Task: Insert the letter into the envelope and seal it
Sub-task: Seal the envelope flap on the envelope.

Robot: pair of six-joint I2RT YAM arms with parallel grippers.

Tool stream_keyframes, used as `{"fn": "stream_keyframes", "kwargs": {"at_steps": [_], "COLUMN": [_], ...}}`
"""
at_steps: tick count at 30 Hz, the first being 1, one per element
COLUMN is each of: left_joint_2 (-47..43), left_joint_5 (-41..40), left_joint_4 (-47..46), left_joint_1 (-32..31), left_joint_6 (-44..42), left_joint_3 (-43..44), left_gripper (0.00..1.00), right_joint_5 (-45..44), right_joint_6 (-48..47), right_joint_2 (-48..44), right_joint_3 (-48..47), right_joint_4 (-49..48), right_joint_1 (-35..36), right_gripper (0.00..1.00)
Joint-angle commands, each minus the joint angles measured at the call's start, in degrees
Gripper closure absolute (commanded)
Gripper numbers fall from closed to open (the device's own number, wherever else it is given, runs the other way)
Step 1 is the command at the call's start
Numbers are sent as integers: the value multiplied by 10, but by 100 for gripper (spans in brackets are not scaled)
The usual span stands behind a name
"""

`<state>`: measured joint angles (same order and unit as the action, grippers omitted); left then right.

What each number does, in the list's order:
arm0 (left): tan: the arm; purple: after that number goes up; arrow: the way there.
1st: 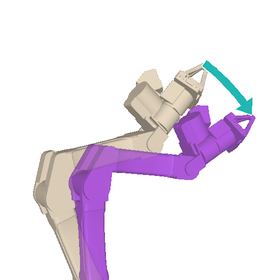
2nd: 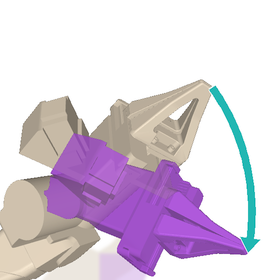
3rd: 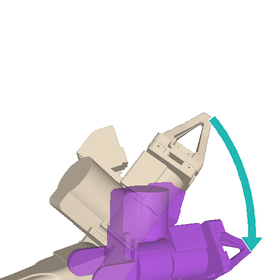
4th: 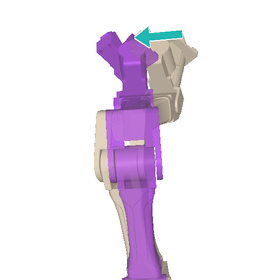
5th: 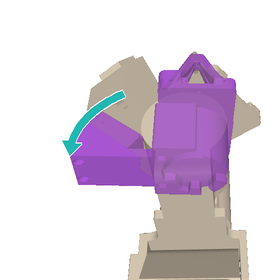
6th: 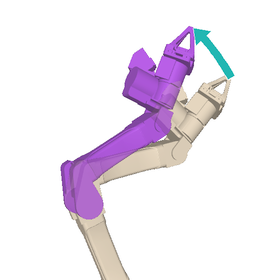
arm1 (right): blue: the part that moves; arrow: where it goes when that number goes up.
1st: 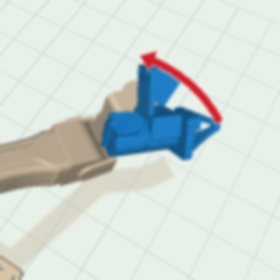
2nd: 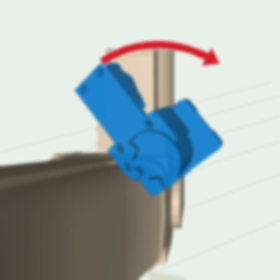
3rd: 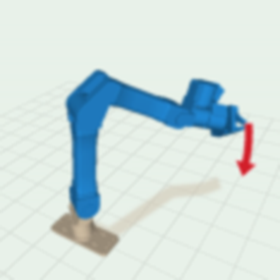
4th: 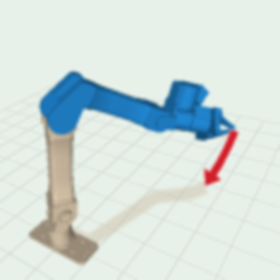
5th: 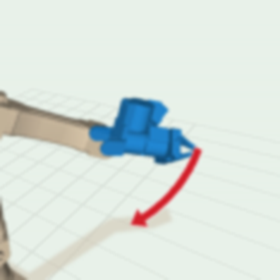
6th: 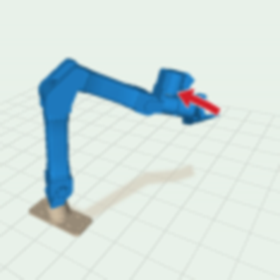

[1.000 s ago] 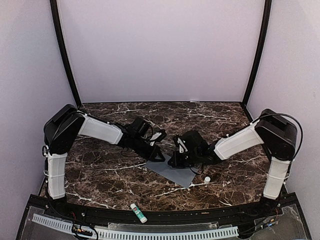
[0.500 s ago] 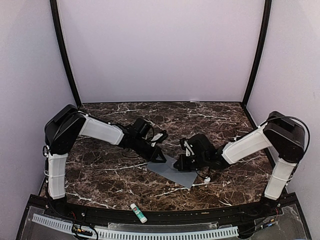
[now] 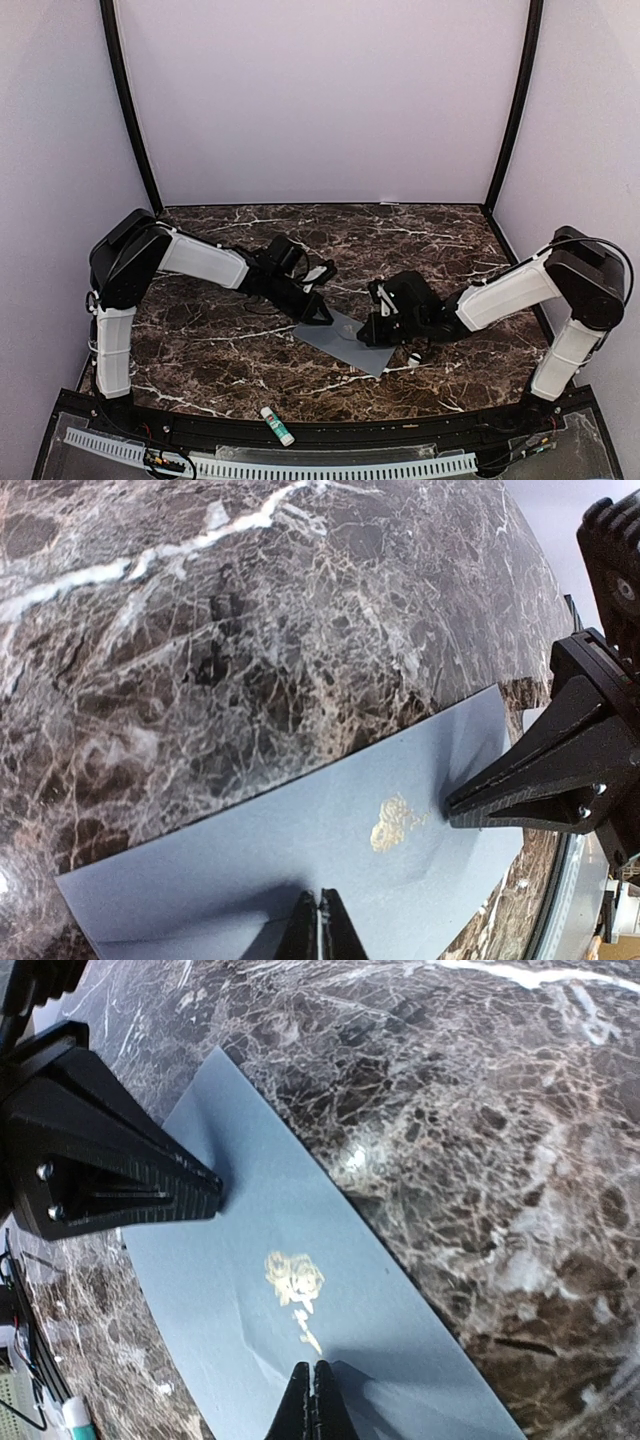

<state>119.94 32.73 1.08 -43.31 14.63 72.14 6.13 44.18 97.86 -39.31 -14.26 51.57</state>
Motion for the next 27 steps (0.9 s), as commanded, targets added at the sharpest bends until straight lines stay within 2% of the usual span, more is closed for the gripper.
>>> {"fn": "stream_keyframes", "kwargs": {"at_steps": [1,3,5,7,11,14,20,23,27], "left_joint_2": [-25,-53,-89,-132,-221,-274,-393,-428,-462], "left_joint_5": [-32,-41,-48,-46,-58,-68,-102,-112,-143], "left_joint_4": [45,59,69,70,80,108,120,107,71], "left_joint_1": [1,3,11,24,59,99,179,219,231], "left_joint_6": [-18,-27,-28,-20,-15,-18,-30,-30,-33], "left_joint_3": [23,38,48,45,21,-3,-75,-115,-184], "left_gripper": [94,86,73,65,56,53,45,43,42], "right_joint_5": [-4,-9,-15,-16,-25,-35,-89,-108,-115], "right_joint_6": [-34,-51,-68,-87,-116,-126,-116,-102,-86], "right_joint_2": [-65,-109,-154,-196,-265,-287,-268,-230,-157], "right_joint_3": [-6,-6,-6,-5,-6,-10,-39,-64,-111], "right_joint_4": [51,61,78,95,135,157,195,199,188], "right_joint_1": [8,12,15,19,45,77,173,221,273], "right_gripper": [97,91,85,78,61,51,40,38,37]}}
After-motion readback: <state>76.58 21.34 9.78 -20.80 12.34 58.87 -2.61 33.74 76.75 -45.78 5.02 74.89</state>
